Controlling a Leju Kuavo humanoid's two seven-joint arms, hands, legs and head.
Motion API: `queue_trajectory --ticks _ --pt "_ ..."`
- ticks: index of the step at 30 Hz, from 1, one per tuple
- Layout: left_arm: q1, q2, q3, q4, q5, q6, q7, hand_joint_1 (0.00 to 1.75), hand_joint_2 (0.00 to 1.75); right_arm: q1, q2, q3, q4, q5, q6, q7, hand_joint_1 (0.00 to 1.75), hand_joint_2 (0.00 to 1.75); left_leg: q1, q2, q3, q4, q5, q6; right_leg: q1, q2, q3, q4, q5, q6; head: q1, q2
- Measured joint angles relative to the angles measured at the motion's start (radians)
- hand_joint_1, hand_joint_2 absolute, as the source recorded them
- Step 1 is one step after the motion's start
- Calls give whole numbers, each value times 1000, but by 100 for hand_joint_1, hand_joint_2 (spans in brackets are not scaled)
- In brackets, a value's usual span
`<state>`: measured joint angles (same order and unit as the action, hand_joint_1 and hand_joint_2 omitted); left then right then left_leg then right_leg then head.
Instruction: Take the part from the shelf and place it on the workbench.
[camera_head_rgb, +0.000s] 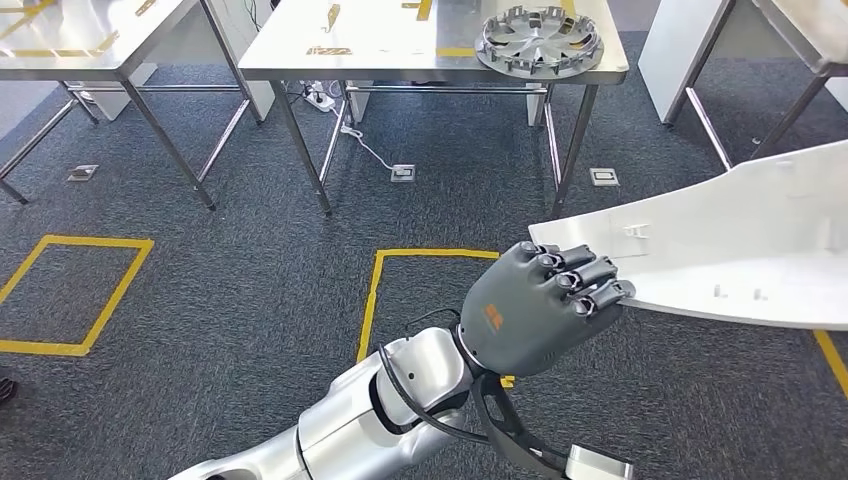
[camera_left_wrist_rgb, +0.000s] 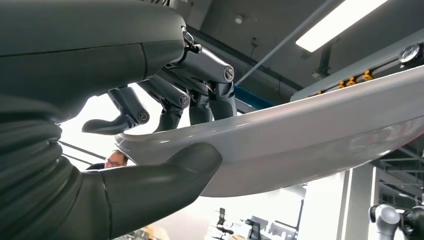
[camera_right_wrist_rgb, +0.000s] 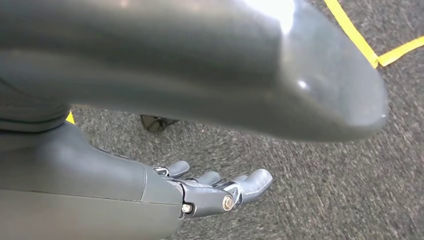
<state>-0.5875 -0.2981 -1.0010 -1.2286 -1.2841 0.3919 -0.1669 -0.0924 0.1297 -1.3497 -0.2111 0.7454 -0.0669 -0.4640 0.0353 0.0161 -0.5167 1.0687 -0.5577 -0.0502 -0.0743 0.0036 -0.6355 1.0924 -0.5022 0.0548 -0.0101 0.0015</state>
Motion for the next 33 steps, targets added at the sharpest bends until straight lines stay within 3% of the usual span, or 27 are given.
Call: queue_trajectory --ticks 1,3,5,7,8,9,11,12,13,15,16,18,20,21,22,23,25,27,29,31,33 --pt "-2 -1 0 -1 -2 2 1 175 175 0 0 0 0 -1 0 0 0 0 1 -1 -24 43 17 -4 2 2 10 0 -7 -7 -4 0" --pt "-4 -1 1 -3 -9 5 2 175 175 1 -1 0 -1 0 0 -1 0 0 -1 -3 -111 165 27 -1 7 5 40 -12 -21 -17 -11 0" --pt "-3 3 1 -1 -14 7 3 175 175 1 -1 0 -1 0 0 0 0 0 -8 -4 -198 248 -26 10 15 11 78 -31 -37 -25 -13 0" --pt "-2 7 1 1 -19 7 5 175 175 2 -1 0 -1 1 0 0 0 0 -19 -5 -242 235 -67 27 22 21 121 -47 -56 -30 -13 0" --pt "-2 9 2 3 -21 7 7 175 175 2 -1 0 -1 2 0 0 0 0 -27 -7 -247 192 -52 39 25 25 143 -55 -67 -32 -14 0" --pt "-2 11 2 4 -24 7 8 175 175 3 -1 0 -1 3 0 0 0 0 -37 -12 -245 130 -3 54 27 29 161 -63 -77 -31 -14 0" --pt "-2 17 3 8 -26 8 10 175 175 3 2 0 0 5 0 0 0 0 -59 -32 -237 5 139 84 31 40 189 -77 -96 -25 -14 0" --pt "-1 20 5 10 -28 8 12 175 175 3 4 0 0 6 0 1 0 0 -66 -42 -231 -32 196 95 32 45 199 -85 -105 -20 -15 0" --pt "0 21 6 10 -30 9 12 175 175 2 5 0 1 6 0 1 0 0 -69 -49 -225 -51 226 99 35 50 212 -87 -108 -14 -14 0" --pt "-1 15 8 9 -33 10 13 175 175 2 3 1 1 7 0 1 0 0 -66 -51 -201 -59 231 98 38 50 224 -75 -102 -5 -14 0" --pt "-3 11 8 9 -34 11 13 175 175 1 2 1 1 8 0 1 0 0 -63 -49 -188 -62 225 99 39 42 214 -43 -92 -2 -13 0" --pt "-5 7 8 9 -36 14 14 175 175 -5 1 2 0 8 0 1 0 0 -62 -46 -168 -64 208 107 43 19 149 62 -100 1 -11 0" --pt "-2 7 8 12 -37 15 14 175 175 -9 0 2 0 8 1 2 0 0 -67 -43 -154 -63 189 117 51 7 63 162 -163 0 -10 0" --pt "-1 7 8 14 -37 15 14 175 175 -9 0 2 0 8 1 2 0 0 -70 -44 -146 -61 179 120 56 6 31 183 -194 -2 -9 0" --pt "0 7 8 15 -37 15 15 175 175 -8 -1 2 0 7 1 2 0 0 -75 -45 -137 -58 170 123 61 6 13 176 -203 -6 -9 0" --pt "0 7 8 16 -37 15 15 175 175 -8 -1 2 0 6 1 3 0 0 -79 -46 -126 -55 159 126 67 6 8 144 -181 -13 -8 0" --pt "0 7 8 17 -38 16 17 175 175 -8 -4 2 0 5 1 7 0 0 -89 -46 -106 -47 140 129 82 7 21 33 -71 -37 -8 0" --pt "0 7 8 18 -39 16 17 175 175 -9 -7 2 0 4 2 12 0 0 -94 -47 -97 -41 128 128 93 10 33 -43 3 -57 -10 0" --pt "-1 7 8 20 -40 16 19 175 175 -9 -9 2 0 2 2 14 0 0 -96 -50 -98 -31 127 121 93 11 38 -59 15 -67 -11 0" --pt "-2 6 10 21 -40 17 23 175 175 -10 -6 2 0 0 2 15 0 0 -98 -50 -103 -13 118 108 83 8 51 -68 27 -72 -9 0" --pt "-5 6 11 22 -40 17 25 175 175 -11 -5 2 -1 0 0 15 0 0 -88 -43 -133 51 75 85 71 5 63 -73 28 -72 -11 0"
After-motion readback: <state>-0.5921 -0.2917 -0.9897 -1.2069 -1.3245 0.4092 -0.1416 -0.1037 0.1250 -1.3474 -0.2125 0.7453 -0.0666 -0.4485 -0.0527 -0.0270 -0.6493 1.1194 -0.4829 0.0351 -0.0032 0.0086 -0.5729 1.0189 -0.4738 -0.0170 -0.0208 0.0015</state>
